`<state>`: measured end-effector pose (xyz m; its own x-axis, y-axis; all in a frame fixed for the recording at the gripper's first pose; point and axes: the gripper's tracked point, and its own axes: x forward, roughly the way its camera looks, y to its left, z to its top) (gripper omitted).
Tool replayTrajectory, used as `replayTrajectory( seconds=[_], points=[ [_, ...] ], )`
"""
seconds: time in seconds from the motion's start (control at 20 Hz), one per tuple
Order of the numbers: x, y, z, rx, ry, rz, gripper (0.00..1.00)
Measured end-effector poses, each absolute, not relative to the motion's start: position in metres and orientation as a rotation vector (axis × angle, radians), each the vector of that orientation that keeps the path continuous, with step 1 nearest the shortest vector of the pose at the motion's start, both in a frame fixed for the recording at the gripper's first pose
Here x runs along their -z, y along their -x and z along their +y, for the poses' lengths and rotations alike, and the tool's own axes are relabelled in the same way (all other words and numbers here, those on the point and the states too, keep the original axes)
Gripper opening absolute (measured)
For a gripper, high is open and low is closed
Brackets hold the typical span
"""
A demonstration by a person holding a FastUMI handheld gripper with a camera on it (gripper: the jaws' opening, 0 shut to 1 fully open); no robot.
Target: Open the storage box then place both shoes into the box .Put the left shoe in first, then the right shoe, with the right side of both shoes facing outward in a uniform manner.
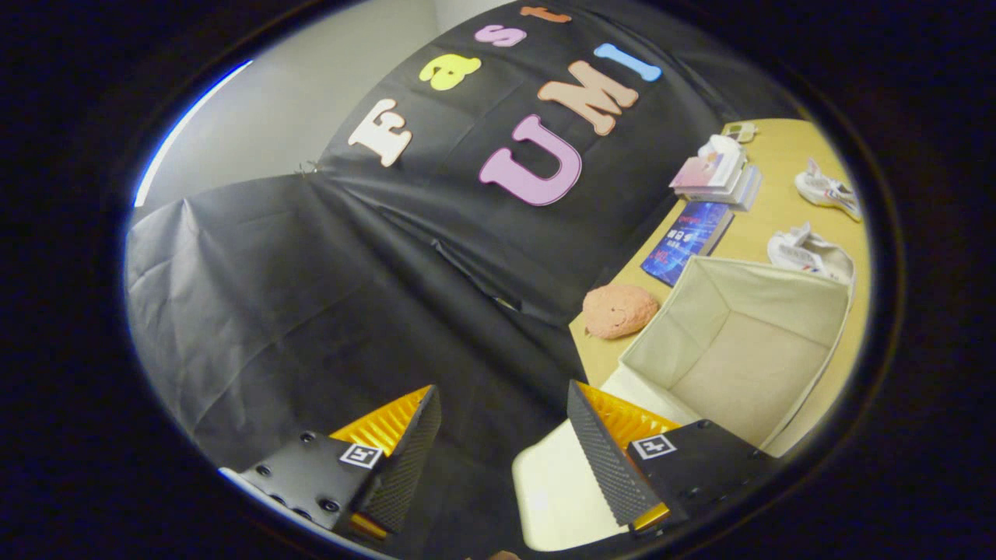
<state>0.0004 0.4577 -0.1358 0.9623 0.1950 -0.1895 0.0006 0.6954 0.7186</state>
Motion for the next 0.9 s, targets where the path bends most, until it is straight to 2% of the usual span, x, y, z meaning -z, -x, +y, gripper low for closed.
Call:
replayTrajectory(
  seconds=[0.5,0.9],
  points=[
    [0.154,0.003,0.33,-0.011,-0.459,0.364,1.0],
    [0.173,0.014,0.178,0.076,-0.163,0.46,1.0]
  ],
)
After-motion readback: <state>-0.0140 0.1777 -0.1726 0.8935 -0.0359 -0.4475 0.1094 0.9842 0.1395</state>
